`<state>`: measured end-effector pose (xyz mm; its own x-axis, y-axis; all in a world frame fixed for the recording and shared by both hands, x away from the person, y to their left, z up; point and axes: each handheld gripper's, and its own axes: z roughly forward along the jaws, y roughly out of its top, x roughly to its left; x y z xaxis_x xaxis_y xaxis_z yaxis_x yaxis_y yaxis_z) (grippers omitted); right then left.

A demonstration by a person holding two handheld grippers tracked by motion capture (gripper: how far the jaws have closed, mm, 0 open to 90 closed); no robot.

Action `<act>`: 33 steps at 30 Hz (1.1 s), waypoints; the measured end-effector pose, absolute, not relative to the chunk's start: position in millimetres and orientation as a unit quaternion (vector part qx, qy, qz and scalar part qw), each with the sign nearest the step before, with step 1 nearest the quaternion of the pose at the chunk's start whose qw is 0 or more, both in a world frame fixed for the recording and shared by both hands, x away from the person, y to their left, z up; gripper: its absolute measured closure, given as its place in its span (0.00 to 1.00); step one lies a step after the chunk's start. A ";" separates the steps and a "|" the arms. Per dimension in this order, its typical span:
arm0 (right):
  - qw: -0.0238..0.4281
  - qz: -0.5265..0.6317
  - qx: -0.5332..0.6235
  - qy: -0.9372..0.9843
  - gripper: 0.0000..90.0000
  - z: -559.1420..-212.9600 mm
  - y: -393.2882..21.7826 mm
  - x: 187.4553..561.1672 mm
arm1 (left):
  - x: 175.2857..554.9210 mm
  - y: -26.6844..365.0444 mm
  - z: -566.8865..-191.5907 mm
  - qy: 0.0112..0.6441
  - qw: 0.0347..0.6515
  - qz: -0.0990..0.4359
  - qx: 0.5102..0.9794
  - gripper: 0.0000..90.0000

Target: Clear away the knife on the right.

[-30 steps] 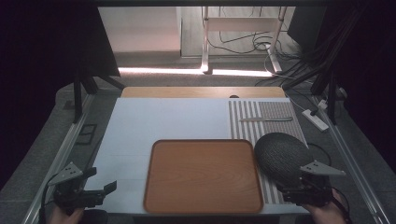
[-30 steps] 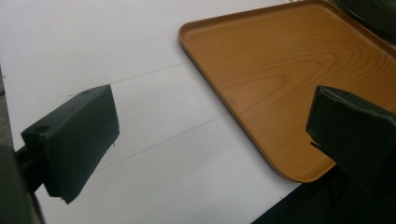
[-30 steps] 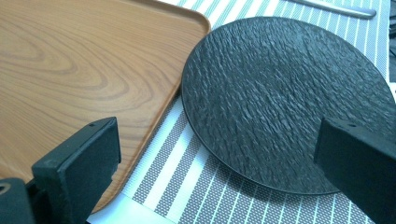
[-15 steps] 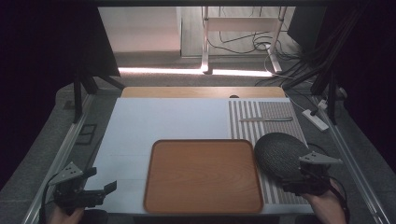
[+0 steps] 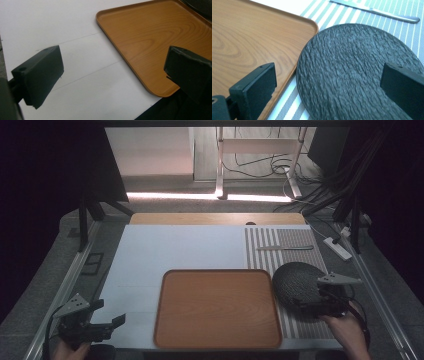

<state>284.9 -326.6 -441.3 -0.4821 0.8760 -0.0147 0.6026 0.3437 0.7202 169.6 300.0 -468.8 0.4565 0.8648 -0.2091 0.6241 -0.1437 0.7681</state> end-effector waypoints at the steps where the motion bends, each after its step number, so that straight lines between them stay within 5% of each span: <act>1: 0.206 0.332 0.466 0.794 0.01 -441.3 -326.2 287.1 | 169.7 300.1 -468.8 0.501 0.420 0.143 0.743 0.03; 33: 0.189 0.304 0.495 0.792 0.01 -453.5 -322.7 393.8 | 171.9 299.7 -469.5 0.502 0.418 0.137 0.745 0.03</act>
